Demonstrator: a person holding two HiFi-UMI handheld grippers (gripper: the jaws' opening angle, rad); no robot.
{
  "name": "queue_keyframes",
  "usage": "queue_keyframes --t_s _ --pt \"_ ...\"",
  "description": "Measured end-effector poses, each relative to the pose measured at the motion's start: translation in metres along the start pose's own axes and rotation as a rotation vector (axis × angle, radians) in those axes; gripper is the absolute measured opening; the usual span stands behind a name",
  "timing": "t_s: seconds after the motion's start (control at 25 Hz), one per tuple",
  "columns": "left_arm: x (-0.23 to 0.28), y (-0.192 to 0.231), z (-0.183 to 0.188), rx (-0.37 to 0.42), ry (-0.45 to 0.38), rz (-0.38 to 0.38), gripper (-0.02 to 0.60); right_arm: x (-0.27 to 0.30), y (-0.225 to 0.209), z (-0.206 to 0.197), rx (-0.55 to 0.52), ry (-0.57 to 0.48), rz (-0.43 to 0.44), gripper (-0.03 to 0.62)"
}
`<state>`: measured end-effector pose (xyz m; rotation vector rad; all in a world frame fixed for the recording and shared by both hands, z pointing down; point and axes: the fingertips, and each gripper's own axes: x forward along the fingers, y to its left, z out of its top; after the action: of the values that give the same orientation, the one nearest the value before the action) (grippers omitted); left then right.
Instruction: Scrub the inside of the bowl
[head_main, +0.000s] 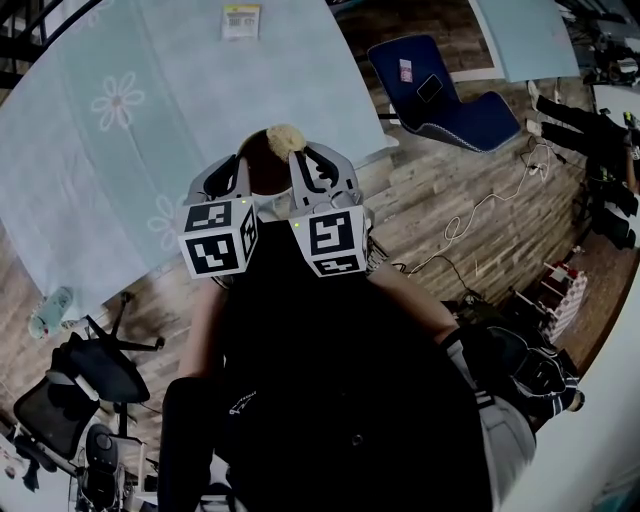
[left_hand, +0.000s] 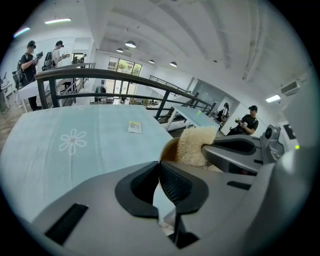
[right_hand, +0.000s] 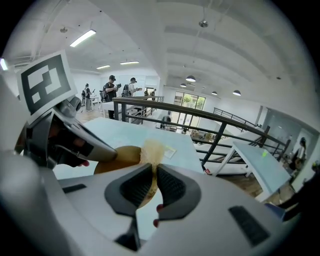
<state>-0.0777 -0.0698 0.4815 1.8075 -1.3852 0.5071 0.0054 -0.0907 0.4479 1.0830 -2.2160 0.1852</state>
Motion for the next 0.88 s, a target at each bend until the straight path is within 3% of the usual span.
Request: queue_keyframes --t_s 0.32,0.52,0.68,0.88 --pt "0.001 0.011 -0.002 -0.039 -0.012 0.027 0.025 -0.018 -0.012 0.020 0.061 -0.109 -0.043 0.038" --pt "0.000 0.016 0.002 -0.054 -0.029 0.030 0.025 -0.019 0.017 0.026 0.123 -0.137 0.118 0.038" --pt "-0.003 0.010 0.009 -0.057 -0.054 0.025 0.025 -0.018 0.031 0.019 0.129 -0.104 0.180 0.038" --pt "-0.003 0.001 0.019 -0.072 -0.087 0.007 0.025 -0.011 0.039 0.008 0.219 -0.061 0.271 0.038"
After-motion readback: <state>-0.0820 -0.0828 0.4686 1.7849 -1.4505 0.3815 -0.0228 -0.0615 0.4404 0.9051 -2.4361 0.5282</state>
